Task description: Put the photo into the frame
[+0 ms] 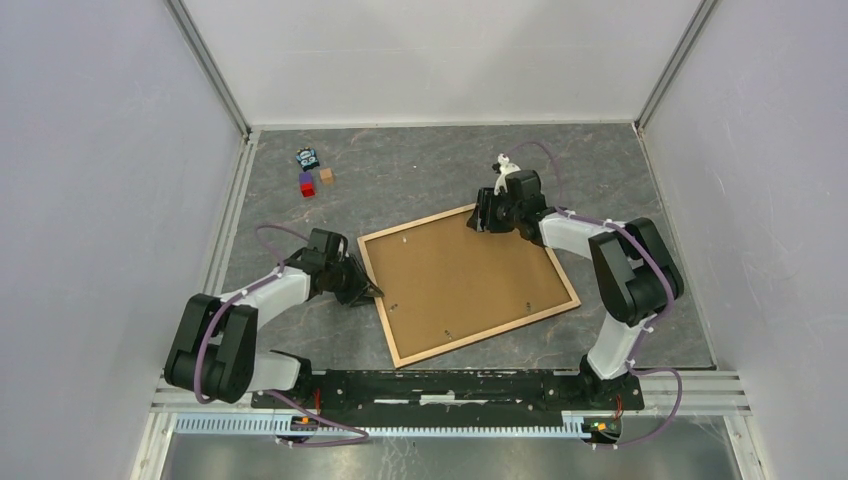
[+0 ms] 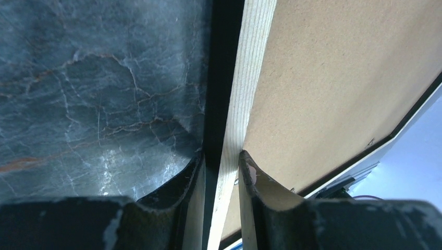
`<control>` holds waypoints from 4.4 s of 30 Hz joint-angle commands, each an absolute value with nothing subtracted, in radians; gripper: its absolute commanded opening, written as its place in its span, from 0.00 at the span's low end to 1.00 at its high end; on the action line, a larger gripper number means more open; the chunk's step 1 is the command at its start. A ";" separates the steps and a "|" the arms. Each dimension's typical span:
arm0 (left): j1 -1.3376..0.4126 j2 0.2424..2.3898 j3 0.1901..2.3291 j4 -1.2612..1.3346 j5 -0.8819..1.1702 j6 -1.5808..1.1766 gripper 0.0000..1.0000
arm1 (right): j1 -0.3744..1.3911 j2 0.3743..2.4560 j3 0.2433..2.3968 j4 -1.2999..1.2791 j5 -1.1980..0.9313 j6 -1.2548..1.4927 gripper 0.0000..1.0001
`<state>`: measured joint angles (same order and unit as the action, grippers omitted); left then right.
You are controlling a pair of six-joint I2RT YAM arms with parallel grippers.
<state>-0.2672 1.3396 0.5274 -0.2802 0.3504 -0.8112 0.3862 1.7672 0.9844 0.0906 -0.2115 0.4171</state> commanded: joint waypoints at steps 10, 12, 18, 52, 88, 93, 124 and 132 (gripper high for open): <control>-0.273 1.295 0.484 -0.313 0.411 -0.880 0.02 | 0.379 1.874 0.981 0.254 -0.222 0.512 0.51; -0.273 1.295 0.484 -0.313 0.418 -0.879 0.02 | 0.379 1.885 0.980 0.271 -0.229 0.522 0.51; -0.273 1.292 0.485 -0.316 0.402 -0.879 0.02 | 0.380 1.890 0.968 0.294 -0.263 0.543 0.50; -0.384 0.842 0.232 -0.322 0.274 -1.457 0.02 | 0.303 1.088 0.497 -0.238 0.185 0.713 0.78; -0.426 1.758 1.393 -0.707 -0.116 -0.403 1.00 | 0.302 1.367 0.571 -0.077 0.325 0.538 0.21; -0.408 1.853 1.441 -0.724 -0.096 -0.354 0.88 | 0.297 1.420 0.623 -0.007 0.314 0.424 0.00; -0.421 1.964 1.490 -0.743 0.003 -0.363 0.87 | 0.269 1.513 0.670 -0.117 0.231 0.627 0.48; -0.420 1.964 1.498 -0.751 -0.010 -0.362 0.82 | 0.246 1.641 0.788 -0.031 0.236 0.380 0.12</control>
<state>-0.4168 1.9949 1.4574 -0.7330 0.0029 -0.4091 0.2676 1.5536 0.7319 -0.0525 0.2066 0.5644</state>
